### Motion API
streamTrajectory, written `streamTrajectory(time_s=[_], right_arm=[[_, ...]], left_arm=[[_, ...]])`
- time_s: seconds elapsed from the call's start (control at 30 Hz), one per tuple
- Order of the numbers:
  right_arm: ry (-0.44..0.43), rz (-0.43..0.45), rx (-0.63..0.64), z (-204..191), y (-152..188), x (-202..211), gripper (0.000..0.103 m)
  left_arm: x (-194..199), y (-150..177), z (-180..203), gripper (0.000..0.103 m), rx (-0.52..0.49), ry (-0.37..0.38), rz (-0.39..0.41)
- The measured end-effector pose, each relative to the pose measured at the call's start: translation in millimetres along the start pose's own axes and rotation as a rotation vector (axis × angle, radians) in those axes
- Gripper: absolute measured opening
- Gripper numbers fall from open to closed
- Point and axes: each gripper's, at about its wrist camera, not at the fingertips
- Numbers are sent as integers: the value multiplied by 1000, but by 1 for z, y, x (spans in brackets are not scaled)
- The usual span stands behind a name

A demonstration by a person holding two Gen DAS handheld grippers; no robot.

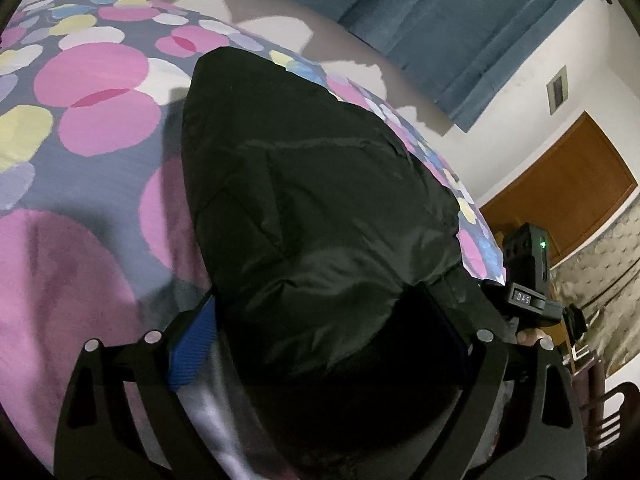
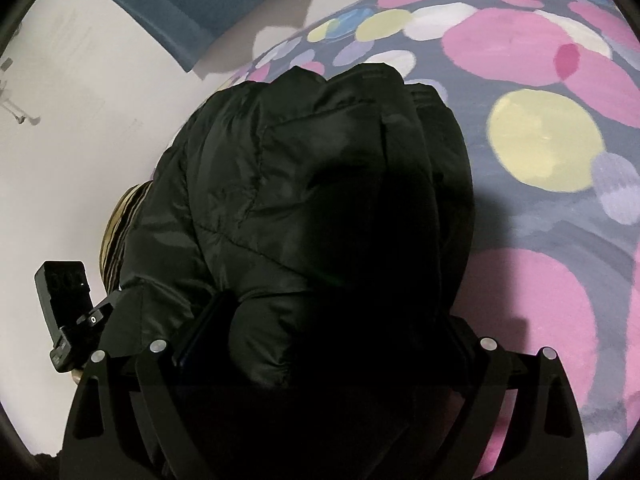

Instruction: Fold large clothes

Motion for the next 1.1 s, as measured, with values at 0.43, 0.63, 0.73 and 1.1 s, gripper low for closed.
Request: streamTrajectory(time_s=[0.43,0.63,0.73,1.1], right_arm=[[-14,-5,2,-21,-15,-29,91],[-25,1,-4,-22,-17,-34,91],[-34,5,-8,-20,-15,-34,91],[-68,17,-21,-11,-11,-36,91]], left_arm=[[11,-18,-24,92,0,-55,12],[11,-21,-26,92,-1,-74,20],[12,-16,-21,92,-6,-81,22],[14,-11,-16,93,-23,-96,21]])
Point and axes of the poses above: each gripper's, at about its wrist camera, not at the fingertips, and x roughly against the way its jaws point, z to its right, y to its underside, and after that the axes turned 1 degree about -z, right-handed
